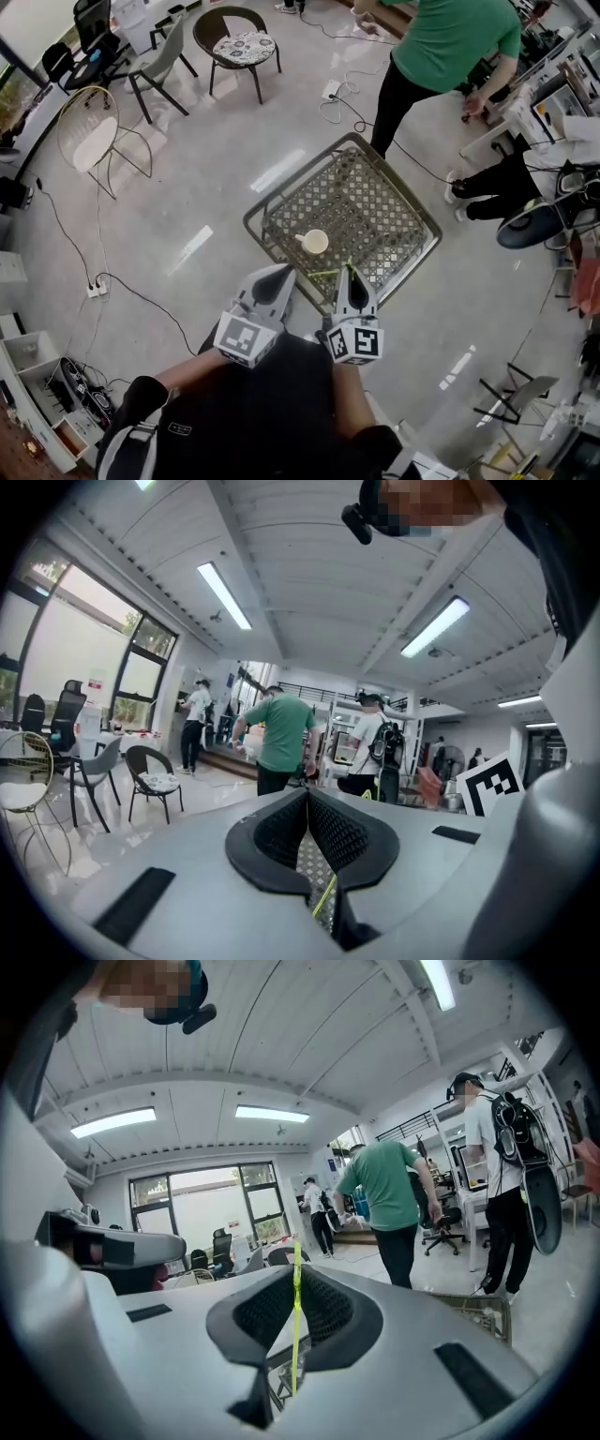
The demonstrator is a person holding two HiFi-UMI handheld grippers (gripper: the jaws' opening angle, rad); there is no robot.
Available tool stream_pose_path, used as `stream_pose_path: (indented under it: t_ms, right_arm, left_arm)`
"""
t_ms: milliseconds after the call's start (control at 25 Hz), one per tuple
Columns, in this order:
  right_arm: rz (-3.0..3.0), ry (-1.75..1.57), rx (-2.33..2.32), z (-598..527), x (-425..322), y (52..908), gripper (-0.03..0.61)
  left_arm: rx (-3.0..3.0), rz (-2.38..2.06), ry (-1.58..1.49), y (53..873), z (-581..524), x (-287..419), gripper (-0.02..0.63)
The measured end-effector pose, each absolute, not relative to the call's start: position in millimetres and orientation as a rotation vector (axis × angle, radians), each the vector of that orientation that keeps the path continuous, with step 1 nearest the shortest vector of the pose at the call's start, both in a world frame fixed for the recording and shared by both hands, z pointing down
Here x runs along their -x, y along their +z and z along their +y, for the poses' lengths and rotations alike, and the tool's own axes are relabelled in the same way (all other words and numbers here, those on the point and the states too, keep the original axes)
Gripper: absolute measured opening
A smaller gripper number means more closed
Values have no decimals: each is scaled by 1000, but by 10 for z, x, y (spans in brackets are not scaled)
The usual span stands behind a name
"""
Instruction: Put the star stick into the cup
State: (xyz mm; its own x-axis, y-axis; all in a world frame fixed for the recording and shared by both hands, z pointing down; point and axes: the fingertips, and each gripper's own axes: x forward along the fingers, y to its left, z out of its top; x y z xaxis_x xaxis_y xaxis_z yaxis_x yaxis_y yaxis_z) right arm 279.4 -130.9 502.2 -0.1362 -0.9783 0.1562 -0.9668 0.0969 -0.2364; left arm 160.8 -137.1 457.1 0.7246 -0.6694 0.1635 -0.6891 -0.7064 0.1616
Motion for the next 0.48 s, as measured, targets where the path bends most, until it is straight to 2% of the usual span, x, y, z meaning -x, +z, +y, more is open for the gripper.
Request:
stream_pose_path:
  t_ms: [480]
  right_arm:
    - [2356,-571,2109,-2220,-2911,5612,21]
  left_arm:
    - [-2667,-1057,165,4754,-2288,-1754,17]
